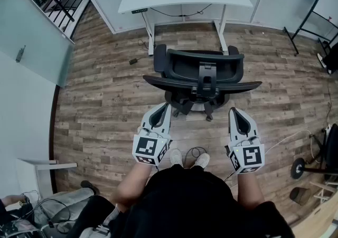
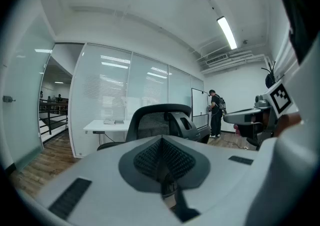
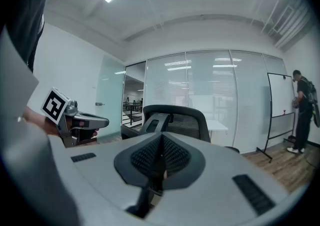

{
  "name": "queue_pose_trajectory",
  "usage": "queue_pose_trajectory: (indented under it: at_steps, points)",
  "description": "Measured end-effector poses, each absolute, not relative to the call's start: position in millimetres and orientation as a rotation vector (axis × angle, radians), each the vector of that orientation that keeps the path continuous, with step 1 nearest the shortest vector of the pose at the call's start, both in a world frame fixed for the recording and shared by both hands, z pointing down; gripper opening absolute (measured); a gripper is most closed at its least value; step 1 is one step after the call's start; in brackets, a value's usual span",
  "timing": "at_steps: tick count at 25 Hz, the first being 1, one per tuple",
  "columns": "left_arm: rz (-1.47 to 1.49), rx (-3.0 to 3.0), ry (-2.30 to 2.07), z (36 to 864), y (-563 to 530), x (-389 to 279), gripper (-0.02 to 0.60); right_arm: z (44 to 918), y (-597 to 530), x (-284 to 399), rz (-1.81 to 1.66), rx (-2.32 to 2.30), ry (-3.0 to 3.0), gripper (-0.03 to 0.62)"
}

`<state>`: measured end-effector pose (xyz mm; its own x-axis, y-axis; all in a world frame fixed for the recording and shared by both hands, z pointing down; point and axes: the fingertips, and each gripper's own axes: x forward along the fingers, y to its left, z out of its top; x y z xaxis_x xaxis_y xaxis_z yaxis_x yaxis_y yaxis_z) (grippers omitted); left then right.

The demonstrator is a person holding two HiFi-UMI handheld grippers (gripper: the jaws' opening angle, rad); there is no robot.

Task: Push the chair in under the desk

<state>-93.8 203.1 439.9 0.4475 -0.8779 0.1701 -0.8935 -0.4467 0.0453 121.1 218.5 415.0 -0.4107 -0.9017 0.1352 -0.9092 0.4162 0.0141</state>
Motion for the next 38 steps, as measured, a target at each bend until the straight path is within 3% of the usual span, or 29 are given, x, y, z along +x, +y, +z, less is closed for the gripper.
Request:
queue_pose_trajectory:
  at_steps: [17,19,23,29,38]
  points:
    - [0.164,2.605,-1.54,442.3,198.6,-101.6,0.012,411.9,211.5,114.4,0.107,1.669,-2.572,0.006]
    - [0.16,2.626,-1.529,441.7,198.7,-103.5,0.02,412.2,210.8,110.5,0.107,1.649,-2.578,0.034]
    - [0.185,2.623,-1.529,446.4,194.9,-112.1,0.095,417.4,209.8,103.6,0.1,1.606,-2.574,0.124]
    - [0.22,2.595,-1.514,456.7,187.6,-131.9,0.286,432.7,207.8,96.4,0.109,1.6,-2.513,0.244]
    - [0.435,2.688,-1.49,472.4,165.6,-144.7,0.381,444.5,201.7,119.9,0.103,1.689,-2.371,0.354]
